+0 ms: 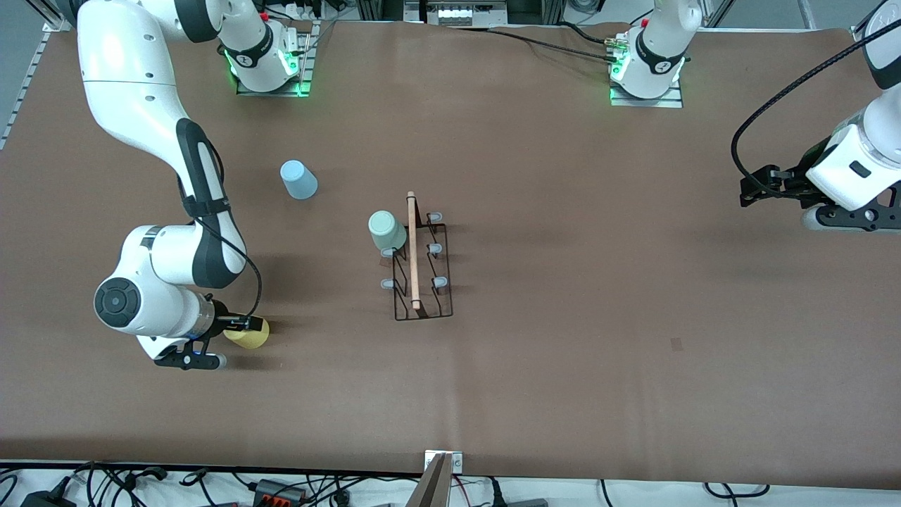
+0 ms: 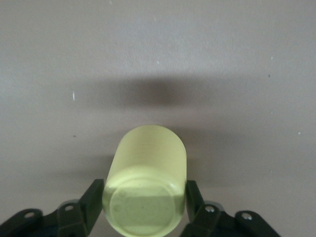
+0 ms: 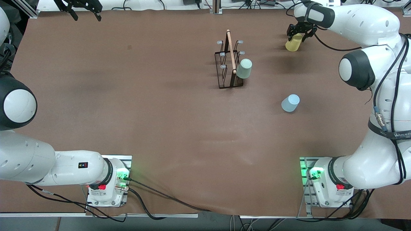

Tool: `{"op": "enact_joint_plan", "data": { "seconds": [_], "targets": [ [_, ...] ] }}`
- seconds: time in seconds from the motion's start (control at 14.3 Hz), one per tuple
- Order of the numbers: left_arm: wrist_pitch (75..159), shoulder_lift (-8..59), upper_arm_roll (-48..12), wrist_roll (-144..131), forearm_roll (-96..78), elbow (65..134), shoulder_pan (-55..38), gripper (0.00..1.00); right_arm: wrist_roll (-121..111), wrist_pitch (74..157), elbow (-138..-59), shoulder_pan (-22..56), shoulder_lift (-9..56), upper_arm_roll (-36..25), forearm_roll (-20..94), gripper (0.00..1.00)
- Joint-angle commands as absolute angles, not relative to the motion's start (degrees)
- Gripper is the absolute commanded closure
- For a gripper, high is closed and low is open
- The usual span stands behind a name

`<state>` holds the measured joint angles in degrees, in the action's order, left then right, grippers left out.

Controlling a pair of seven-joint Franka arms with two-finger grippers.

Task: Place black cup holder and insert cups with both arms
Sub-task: 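Grasp the yellow cup with the right gripper, then carry the yellow cup to the rack and hang it on a peg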

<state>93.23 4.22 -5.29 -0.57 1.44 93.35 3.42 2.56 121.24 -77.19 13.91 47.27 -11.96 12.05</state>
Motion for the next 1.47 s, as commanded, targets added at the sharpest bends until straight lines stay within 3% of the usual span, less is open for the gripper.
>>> {"op": "enact_joint_plan", "data": {
  "seconds": [0.0, 0.14, 0.28, 0.42, 0.63, 1.05, 1.4],
  "targets": [
    [93.43, 3.25, -5.36, 0.53, 0.70, 94.39, 3.43, 0.00, 1.67, 121.90, -74.79, 13.27, 48.78, -11.43, 12.83, 0.49],
    [93.43, 3.25, -5.27, 0.70, 0.62, 94.39, 3.51, 0.00, 0.97, 121.56, -74.79, 13.27, 48.69, -11.43, 12.83, 0.65],
    [93.43, 3.25, -5.36, 0.88, 0.70, 94.39, 3.52, 0.00, 0.62, 120.33, -74.71, 13.62, 47.73, -11.43, 12.48, 0.72],
    [93.43, 3.25, -5.27, 0.70, 0.62, 94.39, 3.52, 0.00, 0.44, 115.08, -72.70, 14.93, 46.15, -11.25, 12.74, 0.74],
    [93.34, 3.25, -5.36, 0.79, 0.62, 94.39, 3.52, 0.00, 1.14, 105.49, -61.91, 19.50, 45.88, -11.25, 13.09, 0.74],
    [93.34, 3.25, -5.36, 0.88, 0.62, 94.39, 3.52, 0.00, 11.40, 104.59, -60.64, 29.60, 42.99, -9.75, 12.83, 0.74],
    [93.34, 3.25, -5.27, 0.97, 0.62, 94.39, 3.52, 0.00, 17.66, 103.10, -60.73, 31.64, 41.75, -9.67, 13.18, 0.74]
  ]
}}
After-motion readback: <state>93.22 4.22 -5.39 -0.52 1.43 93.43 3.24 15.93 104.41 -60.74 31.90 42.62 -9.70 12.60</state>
